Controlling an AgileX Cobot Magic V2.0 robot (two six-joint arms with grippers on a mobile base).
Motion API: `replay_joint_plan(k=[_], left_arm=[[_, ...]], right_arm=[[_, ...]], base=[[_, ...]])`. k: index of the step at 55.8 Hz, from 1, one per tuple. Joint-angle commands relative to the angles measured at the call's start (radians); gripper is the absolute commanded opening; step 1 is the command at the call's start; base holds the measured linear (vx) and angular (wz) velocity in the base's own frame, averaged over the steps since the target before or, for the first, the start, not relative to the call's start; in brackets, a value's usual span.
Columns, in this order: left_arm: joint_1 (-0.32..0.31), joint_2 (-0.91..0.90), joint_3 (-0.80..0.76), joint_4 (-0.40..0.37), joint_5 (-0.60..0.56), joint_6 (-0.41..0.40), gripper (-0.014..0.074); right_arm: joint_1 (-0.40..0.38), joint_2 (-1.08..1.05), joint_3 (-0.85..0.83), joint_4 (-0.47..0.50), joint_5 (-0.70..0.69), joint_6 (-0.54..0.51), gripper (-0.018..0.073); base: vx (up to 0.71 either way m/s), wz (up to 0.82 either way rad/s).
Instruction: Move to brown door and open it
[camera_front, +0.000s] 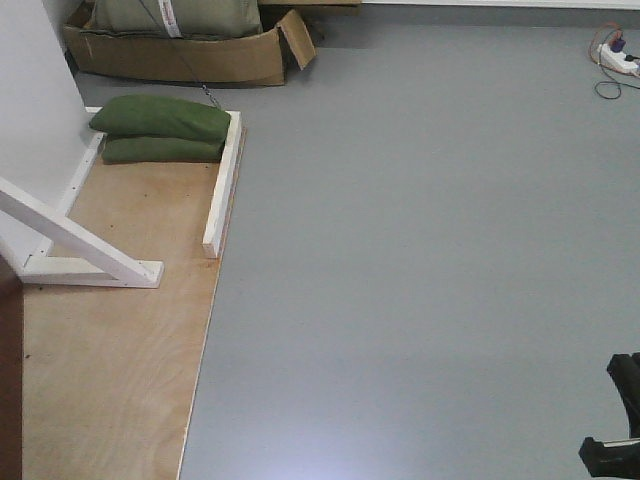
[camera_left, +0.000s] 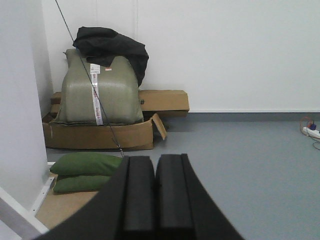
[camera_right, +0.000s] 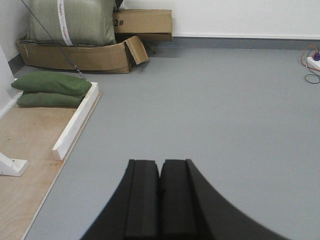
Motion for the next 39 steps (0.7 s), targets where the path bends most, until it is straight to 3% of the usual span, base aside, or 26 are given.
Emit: replay_joint_plan(k=[1, 39], left_arm=[[-0.001, -0.013, -0.023, -0.008, -0.075, -0.010, 0.0136], [-0.001, -0.013, -0.023, -0.008, -0.075, -0.010, 0.0136]], right_arm=[[0.002, -0.006, 0.004, -0.007, -0.076, -0.009, 0.0000], [0.002, -0.006, 0.004, -0.007, -0.083, -0.009, 0.0000]], base=[[0.17, -0.06], [0.05, -0.02]])
